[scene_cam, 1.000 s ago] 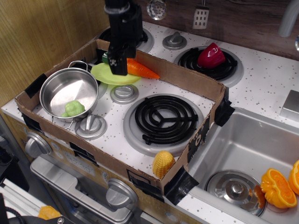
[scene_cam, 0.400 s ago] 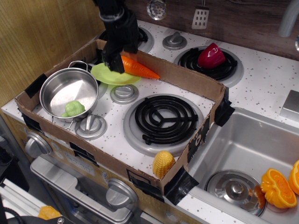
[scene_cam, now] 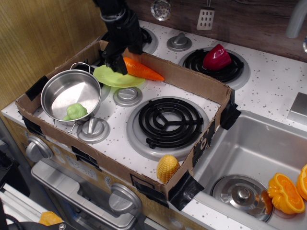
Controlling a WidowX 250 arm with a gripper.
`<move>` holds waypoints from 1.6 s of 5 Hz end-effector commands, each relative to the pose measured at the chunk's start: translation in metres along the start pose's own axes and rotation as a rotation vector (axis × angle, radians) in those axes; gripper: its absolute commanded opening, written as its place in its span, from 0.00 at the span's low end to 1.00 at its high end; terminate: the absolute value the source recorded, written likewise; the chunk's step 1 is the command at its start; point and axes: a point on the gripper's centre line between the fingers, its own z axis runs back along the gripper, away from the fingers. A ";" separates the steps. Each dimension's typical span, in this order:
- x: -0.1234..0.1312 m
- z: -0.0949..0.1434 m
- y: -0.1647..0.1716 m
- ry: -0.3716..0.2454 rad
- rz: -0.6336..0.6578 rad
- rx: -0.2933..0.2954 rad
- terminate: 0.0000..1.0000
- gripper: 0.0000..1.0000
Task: Take carrot off plate
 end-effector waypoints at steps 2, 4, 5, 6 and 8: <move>-0.003 0.005 0.005 0.006 0.019 0.010 0.00 1.00; -0.003 -0.006 0.004 -0.012 0.082 -0.217 0.00 0.00; -0.003 -0.005 0.006 0.041 0.112 -0.270 0.00 0.00; 0.003 0.002 0.008 0.079 0.109 -0.213 0.00 0.00; 0.044 0.053 0.015 0.154 0.254 -0.037 0.00 0.00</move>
